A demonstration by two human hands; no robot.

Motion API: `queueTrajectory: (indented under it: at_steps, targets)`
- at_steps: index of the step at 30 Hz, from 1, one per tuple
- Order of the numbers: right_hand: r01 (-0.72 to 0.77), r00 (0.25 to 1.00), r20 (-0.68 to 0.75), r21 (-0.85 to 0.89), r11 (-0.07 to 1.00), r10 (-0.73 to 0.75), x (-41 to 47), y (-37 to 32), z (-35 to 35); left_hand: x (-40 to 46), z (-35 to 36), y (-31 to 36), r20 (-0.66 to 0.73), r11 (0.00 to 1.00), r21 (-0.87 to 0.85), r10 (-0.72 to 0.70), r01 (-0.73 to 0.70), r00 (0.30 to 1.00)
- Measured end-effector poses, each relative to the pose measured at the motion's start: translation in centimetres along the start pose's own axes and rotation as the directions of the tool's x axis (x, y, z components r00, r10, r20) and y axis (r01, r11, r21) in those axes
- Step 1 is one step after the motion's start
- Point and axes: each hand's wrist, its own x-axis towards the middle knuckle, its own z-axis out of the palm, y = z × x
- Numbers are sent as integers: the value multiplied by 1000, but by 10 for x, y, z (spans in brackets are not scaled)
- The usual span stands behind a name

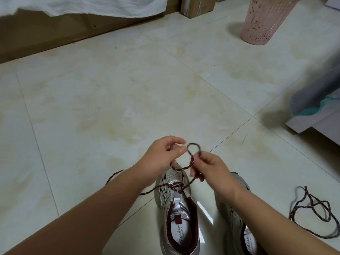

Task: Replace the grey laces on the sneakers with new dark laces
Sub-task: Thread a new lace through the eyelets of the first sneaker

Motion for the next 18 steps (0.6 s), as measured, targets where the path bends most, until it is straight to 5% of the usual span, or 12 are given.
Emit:
queueTrajectory:
  at_steps: [4,7,12,13,15,18]
  targets:
    - [-230,948,-247,-93,969,201,15,20,-33,4,-1,-64,-111,863,464,-167,200,980]
    - [-351,915,-267,-160,923,302,18,42,-43,-3,2,-102,-8,655,750,-136,96,991]
    - [-415,903,-243,-271,869,355,14,47,-37,0,-5,-99,52,434,900,-20,-38,998]
    - [-415,904,-247,-305,857,350,15,47,-35,1,-5,-97,62,451,891,-13,-49,998]
    - [-400,914,-280,-503,766,293,16,48,-29,0,-4,-89,36,649,760,-38,-3,999]
    - [-135,989,-142,-735,664,43,11,38,-11,0,-2,-64,82,901,432,-92,48,992]
